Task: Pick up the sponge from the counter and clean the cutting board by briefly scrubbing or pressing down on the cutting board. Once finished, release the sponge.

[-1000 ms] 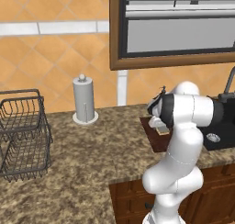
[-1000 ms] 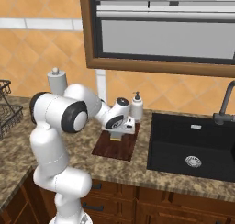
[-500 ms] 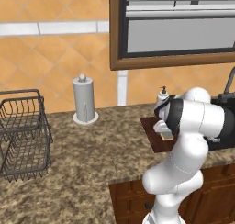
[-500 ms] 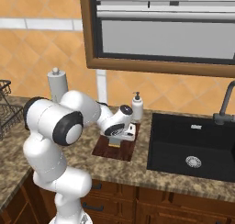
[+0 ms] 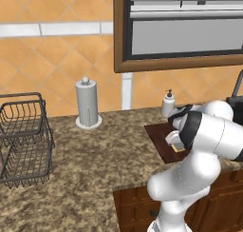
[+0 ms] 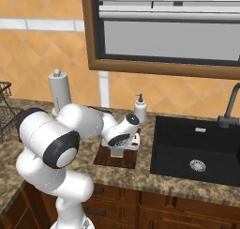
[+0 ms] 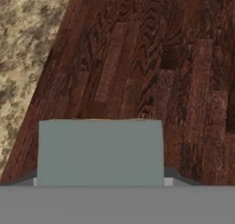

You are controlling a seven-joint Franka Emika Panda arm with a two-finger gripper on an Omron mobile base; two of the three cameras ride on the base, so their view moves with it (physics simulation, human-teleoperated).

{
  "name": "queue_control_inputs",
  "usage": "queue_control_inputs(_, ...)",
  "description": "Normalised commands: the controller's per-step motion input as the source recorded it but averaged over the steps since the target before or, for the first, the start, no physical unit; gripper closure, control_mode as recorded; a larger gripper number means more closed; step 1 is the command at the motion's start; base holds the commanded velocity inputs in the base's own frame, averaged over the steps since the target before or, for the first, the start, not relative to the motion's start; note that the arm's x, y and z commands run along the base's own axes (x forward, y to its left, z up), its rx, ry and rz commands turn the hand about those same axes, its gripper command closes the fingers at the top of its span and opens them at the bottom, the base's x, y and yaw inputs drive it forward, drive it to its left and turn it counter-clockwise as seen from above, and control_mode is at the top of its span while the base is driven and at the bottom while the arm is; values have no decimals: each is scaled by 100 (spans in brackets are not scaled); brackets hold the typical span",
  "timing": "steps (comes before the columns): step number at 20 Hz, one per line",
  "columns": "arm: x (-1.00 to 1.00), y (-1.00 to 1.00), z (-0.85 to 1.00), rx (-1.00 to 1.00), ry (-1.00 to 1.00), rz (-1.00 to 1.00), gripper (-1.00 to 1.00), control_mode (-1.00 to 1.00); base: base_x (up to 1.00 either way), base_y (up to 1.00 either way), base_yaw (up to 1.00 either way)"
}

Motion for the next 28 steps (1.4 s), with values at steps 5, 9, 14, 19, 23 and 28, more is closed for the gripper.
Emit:
queue_control_inputs(5, -100, 9, -48, 2, 0, 21, 100, -100, 0, 0, 0)
queue_control_inputs(9, -96, 2, -13, 0, 0, 20, 100, -100, 0, 0, 0)
queue_control_inputs(14, -54, 0, -20, 0, 0, 22, 100, -100, 0, 0, 0)
queue_control_inputs(19, 3, -50, -1, -6, 0, 13, 100, -100, 0, 0, 0)
queue_control_inputs(23, 38, -80, 1, -4, 0, 0, 100, -100, 0, 0, 0)
queue_control_inputs(28, 54, -58, 3, -1, 0, 0, 100, -100, 0, 0, 0)
